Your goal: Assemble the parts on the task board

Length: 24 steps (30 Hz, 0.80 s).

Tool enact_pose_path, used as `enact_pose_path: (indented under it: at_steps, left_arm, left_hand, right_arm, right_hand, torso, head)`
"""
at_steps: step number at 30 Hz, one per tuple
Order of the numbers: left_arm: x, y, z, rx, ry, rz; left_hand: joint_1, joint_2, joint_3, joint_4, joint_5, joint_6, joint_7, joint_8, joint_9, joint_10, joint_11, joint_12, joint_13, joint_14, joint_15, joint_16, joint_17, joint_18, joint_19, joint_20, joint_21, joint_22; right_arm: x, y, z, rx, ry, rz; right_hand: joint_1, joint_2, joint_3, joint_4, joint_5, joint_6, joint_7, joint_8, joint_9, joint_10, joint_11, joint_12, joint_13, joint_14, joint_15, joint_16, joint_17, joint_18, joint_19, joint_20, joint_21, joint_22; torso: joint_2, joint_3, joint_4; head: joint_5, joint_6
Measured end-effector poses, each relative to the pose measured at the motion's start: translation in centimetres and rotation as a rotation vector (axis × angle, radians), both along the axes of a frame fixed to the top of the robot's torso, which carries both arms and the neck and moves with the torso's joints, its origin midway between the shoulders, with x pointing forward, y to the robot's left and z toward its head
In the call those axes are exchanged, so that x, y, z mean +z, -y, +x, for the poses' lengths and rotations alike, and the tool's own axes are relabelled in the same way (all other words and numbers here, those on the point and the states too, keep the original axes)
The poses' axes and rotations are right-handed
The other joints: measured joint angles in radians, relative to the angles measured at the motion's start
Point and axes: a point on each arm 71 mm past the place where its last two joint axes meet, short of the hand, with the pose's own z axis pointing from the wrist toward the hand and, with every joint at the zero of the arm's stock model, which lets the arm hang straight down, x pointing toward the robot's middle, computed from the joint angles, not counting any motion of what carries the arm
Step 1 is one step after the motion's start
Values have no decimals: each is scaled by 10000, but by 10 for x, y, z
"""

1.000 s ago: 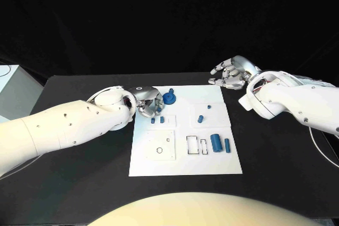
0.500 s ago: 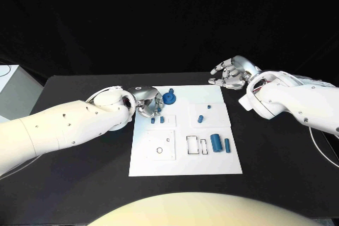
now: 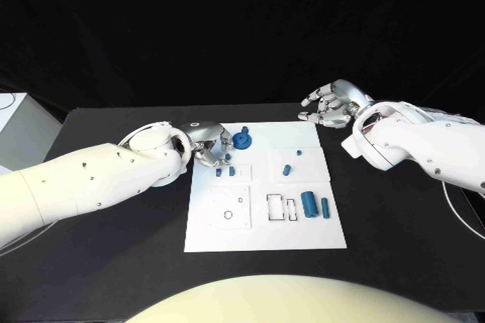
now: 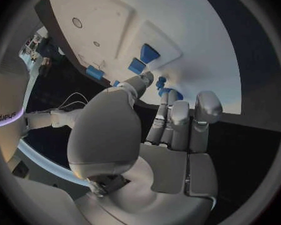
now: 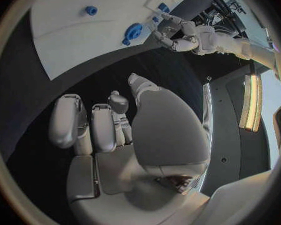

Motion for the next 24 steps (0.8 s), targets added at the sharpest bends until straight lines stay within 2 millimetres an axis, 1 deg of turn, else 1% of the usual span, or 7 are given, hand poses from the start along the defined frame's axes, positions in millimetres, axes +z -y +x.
enact_pose_path:
  at_steps: [4, 9, 12, 13, 15, 18, 24]
  left_arm:
    - [9, -3, -1, 54, 58, -340]
    - [22, -10, -3, 209, 40, -909]
    - [30, -17, -3, 373, -116, -1366]
    - [33, -21, -3, 462, -237, -1569]
    - [36, -27, -4, 618, -484, -1933]
    - [40, -41, -3, 955, -1020, -2673]
    - [42, -71, -1, 1627, -2285, -4467]
  left_hand:
    - [160, 160, -372, 165, 6, -126, 18, 0, -56, -343, 56, 70, -139, -199, 72, -110, -450, 1, -73, 73, -118, -64]
    - [560, 389, -657, 389, 45, 41, 255, 279, -92, -654, 194, -48, -600, -1209, 164, -755, -2115, 165, -740, 181, -885, -728]
    - [763, 402, -486, 510, 44, 171, 385, 405, -166, -660, 201, -186, -904, -1799, 190, -1156, -3074, 393, -1313, 213, -1564, -1327]
    - [891, 382, -327, 540, 44, 218, 432, 451, -220, -690, 231, -309, -1100, -2187, 212, -1460, -3606, 557, -1783, 230, -2154, -1834]
    - [930, 404, -146, 563, 43, 241, 455, 479, -266, -661, 229, -364, -1266, -2393, 213, -1679, -3891, 621, -2063, 236, -2571, -2182]
    - [1015, 488, 614, 594, 43, 389, 603, 637, -356, 203, 172, -555, -1701, -2462, 176, -2035, -4226, 786, -2453, 159, -3281, -2804]
    - [1188, 662, 1325, 372, 42, 435, 649, 744, -429, 1043, 125, -851, -2128, -2396, 34, -2318, -4479, 784, -2476, 84, -3503, -3011]
  right_arm:
    - [0, 1, 0, -24, 3, -10]
    - [0, 2, 1, -59, 11, -25]
    - [0, 3, 2, -74, 16, -33]
    - [-1, 3, 2, -80, 17, -36]
    - [-1, 4, 2, -85, 20, -42]
    - [-1, 3, 2, -1, 58, -108]
    - [-5, -7, -6, 873, 339, -779]
  right_hand:
    - [0, 0, 0, 0, 0, 0, 0, 0, 0, 0, 0, 0, 0, 0, 0, 0, 0, 0, 0, 0, 0, 0]
    - [0, 0, 0, 0, 0, 0, 0, 0, 0, 0, 0, 0, -25, 0, 0, 0, 0, 0, 0, 0, -73, -1]
    - [0, 0, 0, 0, 0, 0, 0, 0, 0, -69, 32, -105, -74, 0, 0, 0, 0, 0, 0, 0, -77, -2]
    - [0, 0, 31, -31, 0, -25, -21, 8, 8, -508, 49, -811, -684, 0, 0, -25, -5, 0, -5, -5, -182, -2]
    - [0, 0, 146, -55, 0, -105, -42, 78, 28, -1150, 97, -2154, -1847, 0, 0, -82, -9, 0, -38, -37, -329, -42]
    - [198, -192, 557, -69, -104, -37, -54, 155, 56, -1517, 169, -3726, -3235, 0, 0, -388, -216, 0, -73, -73, -627, -207]
    - [735, -602, 1551, -190, -445, 292, -102, 155, 46, -1554, 88, -6949, -6417, 0, 0, -835, -528, 0, -73, -73, -758, -247]
  torso:
    - [-12, -5, 11]
    - [-29, -3, 15]
    - [-29, -1, 7]
    - [-28, -1, 5]
    - [-23, -1, -1]
    - [-16, -1, -3]
    - [-10, 1, -4]
  head:
    - [-12, 0]
    - [7, 9]
    - [16, 37]
    - [17, 48]
    - [17, 62]
    - [0, 83]
    - [-84, 129]
